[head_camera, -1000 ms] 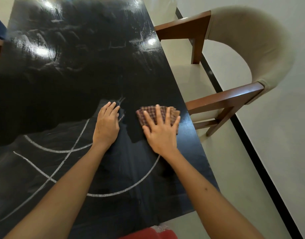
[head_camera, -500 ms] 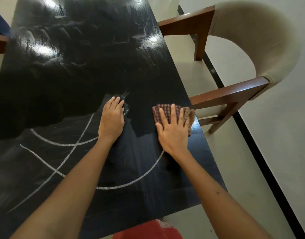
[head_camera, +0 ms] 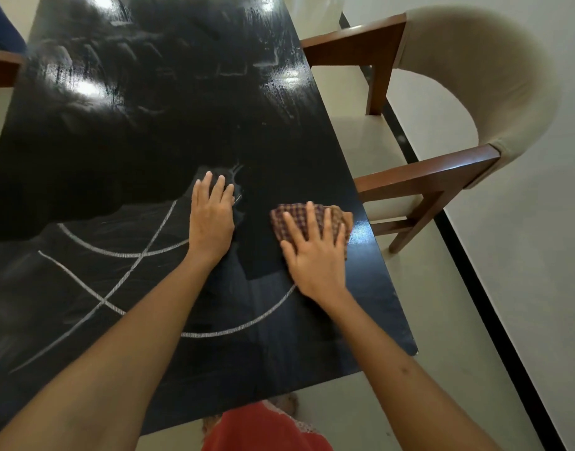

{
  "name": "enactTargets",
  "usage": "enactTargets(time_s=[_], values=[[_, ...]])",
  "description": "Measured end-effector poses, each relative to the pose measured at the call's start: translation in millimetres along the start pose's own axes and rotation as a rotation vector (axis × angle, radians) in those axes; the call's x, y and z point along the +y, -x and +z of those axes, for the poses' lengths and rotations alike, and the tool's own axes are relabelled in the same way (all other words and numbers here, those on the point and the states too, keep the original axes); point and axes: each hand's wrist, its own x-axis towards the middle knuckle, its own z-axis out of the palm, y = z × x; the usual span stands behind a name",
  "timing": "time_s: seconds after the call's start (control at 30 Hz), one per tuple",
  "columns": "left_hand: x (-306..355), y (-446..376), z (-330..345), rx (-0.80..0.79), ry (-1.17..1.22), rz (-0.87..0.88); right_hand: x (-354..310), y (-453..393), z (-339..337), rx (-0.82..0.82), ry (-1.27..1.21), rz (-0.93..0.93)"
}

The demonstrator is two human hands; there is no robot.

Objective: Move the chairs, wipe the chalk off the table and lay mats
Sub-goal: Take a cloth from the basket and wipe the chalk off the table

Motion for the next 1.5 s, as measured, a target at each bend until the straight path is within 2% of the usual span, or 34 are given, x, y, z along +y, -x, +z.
enactTargets(time_s=[0.17,0.33,0.67,0.83,0.9,1.1,1.23,1.37,1.5], values=[[20,48,-8,-0.002,0.040,-0.032,55,6,-11,-0.047,-0.002,0.195],[17,74,-18,-0.036,0.093,-0.120,53,16,-13,-0.058,-0.028,0.309],[10,111,-24,-0.090,0.134,-0.136,-44,75,2,-0.030,-0.034,-0.054],[10,116,-22,-0.083,0.127,-0.086,-41,91,9,0.003,-0.033,-0.133],[8,117,-22,-0.087,0.145,-0.079,-33,87,7,-0.003,-0.014,-0.104],[8,119,-22,-0.067,0.179,-0.080,41,85,-2,-0.022,-0.010,0.235],[9,119,-23,-0.048,0.177,-0.071,64,95,-6,-0.028,-0.021,0.356],[9,119,-21,-0.050,0.154,-0.052,47,99,-4,-0.045,-0.049,0.376],[8,120,-20,-0.062,0.155,-0.046,2,124,1,-0.036,-0.028,0.197]])
